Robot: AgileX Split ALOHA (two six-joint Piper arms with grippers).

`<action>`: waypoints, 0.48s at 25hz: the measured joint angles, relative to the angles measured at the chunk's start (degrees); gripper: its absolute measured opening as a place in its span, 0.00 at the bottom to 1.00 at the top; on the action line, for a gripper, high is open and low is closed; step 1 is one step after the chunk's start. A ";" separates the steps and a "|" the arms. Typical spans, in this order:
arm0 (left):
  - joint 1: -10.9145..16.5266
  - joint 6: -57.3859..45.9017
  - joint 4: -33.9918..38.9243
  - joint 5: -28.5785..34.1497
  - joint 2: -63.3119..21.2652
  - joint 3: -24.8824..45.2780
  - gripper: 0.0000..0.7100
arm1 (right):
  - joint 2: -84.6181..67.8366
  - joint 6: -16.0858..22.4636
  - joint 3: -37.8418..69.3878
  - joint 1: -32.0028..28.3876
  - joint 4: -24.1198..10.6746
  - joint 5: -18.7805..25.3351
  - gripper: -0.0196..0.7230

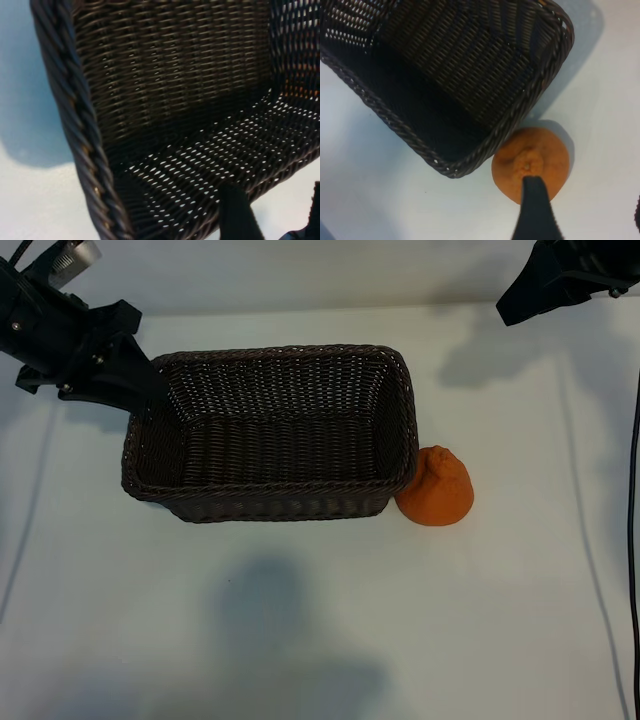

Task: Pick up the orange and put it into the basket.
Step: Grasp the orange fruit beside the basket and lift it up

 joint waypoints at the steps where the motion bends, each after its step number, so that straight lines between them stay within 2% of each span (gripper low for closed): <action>1: 0.00 0.00 -0.24 0.00 0.00 0.00 0.57 | 0.00 0.00 0.00 0.00 0.00 0.00 0.65; 9: 0.00 0.00 -0.38 -0.05 0.00 0.00 0.57 | 0.00 4.11 0.00 0.00 0.00 0.00 0.65; 12: 0.00 0.00 -0.38 -0.04 0.00 0.00 0.57 | 0.00 4.52 0.00 0.00 0.00 0.00 0.66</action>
